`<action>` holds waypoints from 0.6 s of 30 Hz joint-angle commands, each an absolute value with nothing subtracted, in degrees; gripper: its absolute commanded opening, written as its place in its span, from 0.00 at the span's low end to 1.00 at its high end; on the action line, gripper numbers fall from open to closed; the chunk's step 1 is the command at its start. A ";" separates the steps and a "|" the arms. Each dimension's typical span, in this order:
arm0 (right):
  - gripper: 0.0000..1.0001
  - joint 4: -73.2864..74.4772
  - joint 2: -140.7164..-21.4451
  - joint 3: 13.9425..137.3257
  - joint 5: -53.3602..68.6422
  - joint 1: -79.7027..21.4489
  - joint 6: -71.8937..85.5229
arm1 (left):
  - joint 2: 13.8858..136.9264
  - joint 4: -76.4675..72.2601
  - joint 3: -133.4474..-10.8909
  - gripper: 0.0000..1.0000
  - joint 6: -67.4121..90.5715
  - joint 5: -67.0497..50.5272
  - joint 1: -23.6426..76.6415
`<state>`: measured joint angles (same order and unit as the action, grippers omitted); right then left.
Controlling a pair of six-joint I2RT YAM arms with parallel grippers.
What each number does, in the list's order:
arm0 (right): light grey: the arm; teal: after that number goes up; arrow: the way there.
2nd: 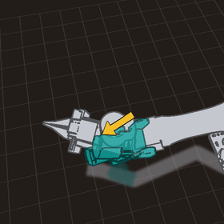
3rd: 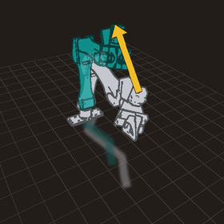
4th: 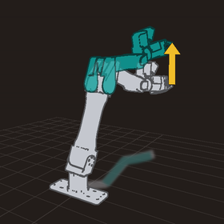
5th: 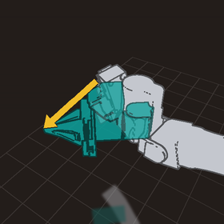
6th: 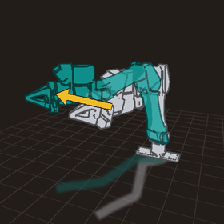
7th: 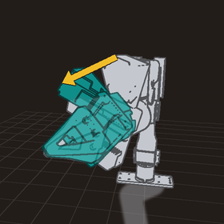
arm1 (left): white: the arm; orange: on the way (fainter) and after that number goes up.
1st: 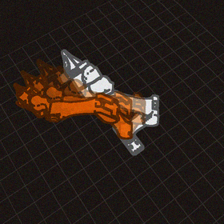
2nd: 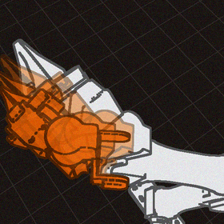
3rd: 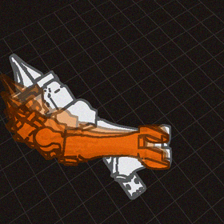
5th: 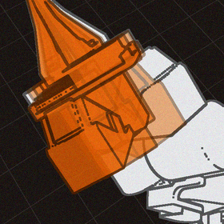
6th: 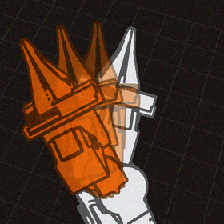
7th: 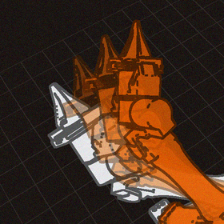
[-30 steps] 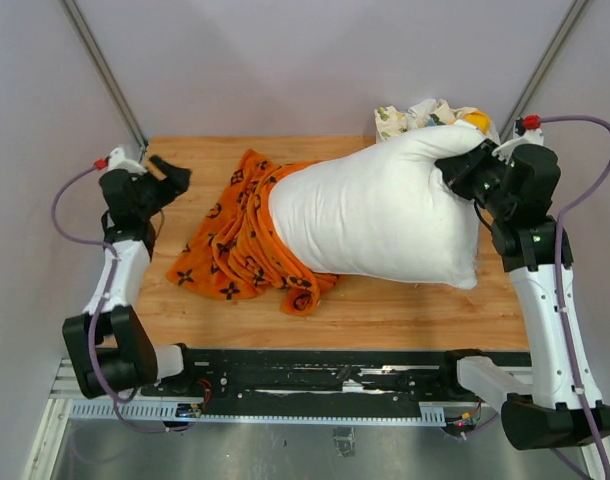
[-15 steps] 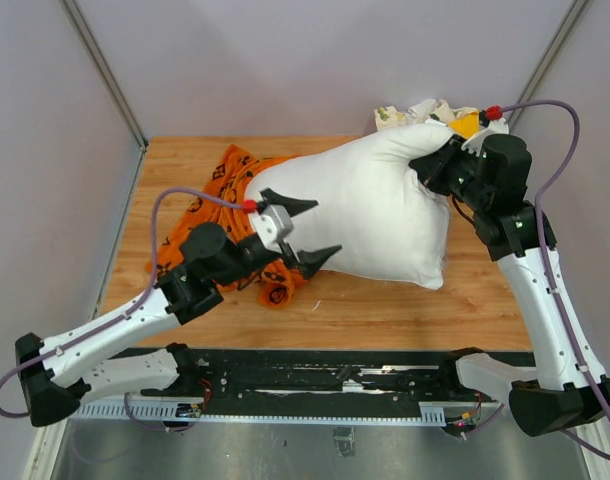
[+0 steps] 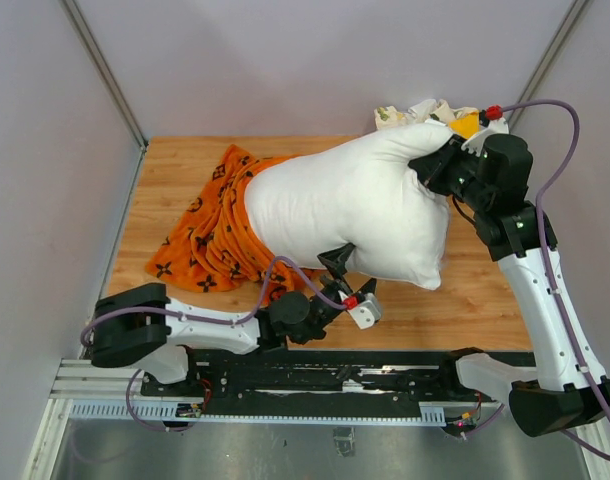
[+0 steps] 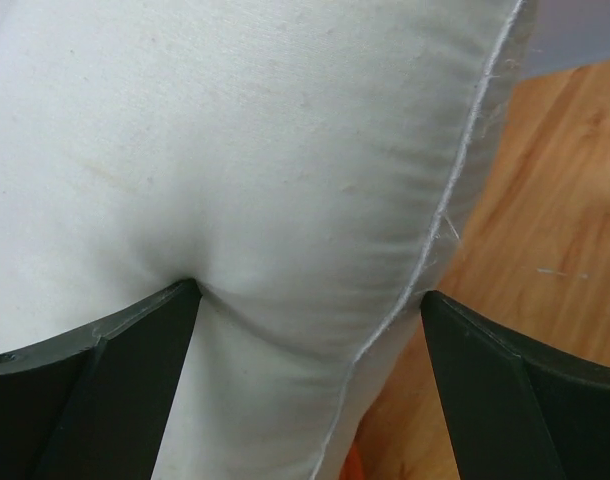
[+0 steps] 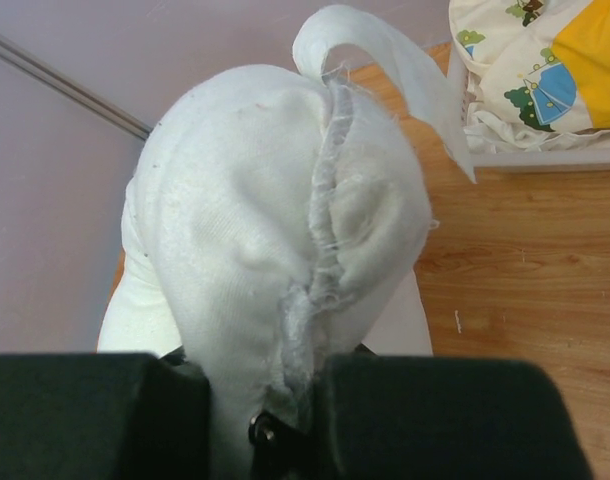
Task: Remove the pillowcase from the pillow
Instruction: Remove the pillow from the pillowcase.
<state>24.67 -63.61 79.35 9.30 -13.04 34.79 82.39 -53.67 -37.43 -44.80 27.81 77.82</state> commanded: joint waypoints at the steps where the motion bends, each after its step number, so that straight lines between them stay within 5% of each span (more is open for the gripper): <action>1: 0.01 18.98 -60.93 80.07 11.09 -13.77 36.35 | 90.87 -74.08 -42.95 0.99 -54.85 34.74 77.72; 6: 0.01 18.18 -60.70 79.28 12.64 -13.88 37.47 | 105.25 -84.05 -53.89 0.99 -63.48 40.95 74.50; 7: 0.01 18.13 -60.61 79.28 12.96 -13.93 37.59 | 107.48 -84.99 -56.33 0.84 -64.10 42.52 73.40; 8: 0.01 18.29 -60.44 79.39 13.14 -13.97 37.59 | 108.97 -84.96 -59.24 0.57 -64.20 44.28 72.14; 9: 0.01 18.54 -60.15 79.55 13.18 -13.98 37.27 | 109.74 -84.52 -62.01 0.10 -63.86 46.64 70.90; 10: 0.01 18.87 -59.96 79.86 13.07 -13.98 36.77 | 110.03 -85.93 -64.00 0.01 -63.74 48.76 69.61; 13: 0.05 19.96 -58.54 80.03 12.25 -14.00 34.30 | 104.87 -83.54 -65.84 0.00 -59.18 50.75 65.77; 14: 0.18 20.28 -57.82 79.84 11.01 -13.98 33.31 | 101.36 -78.43 -65.97 0.00 -54.05 50.50 64.42; 16: 0.84 20.51 -56.03 78.93 7.33 -13.93 31.80 | 92.53 -62.87 -66.04 0.00 -39.34 47.58 60.61; 17: 0.99 20.45 -55.12 78.30 5.53 -13.87 30.78 | 87.51 -53.84 -66.36 0.00 -30.08 44.27 58.02; 18: 0.99 20.52 -54.06 77.83 4.05 -13.82 30.12 | 82.75 -45.25 -67.07 0.00 -19.69 38.36 54.70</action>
<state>19.00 -60.40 78.81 7.51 -13.04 33.87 102.83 -63.48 -61.63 -49.63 43.88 66.59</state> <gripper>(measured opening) 0.886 0.068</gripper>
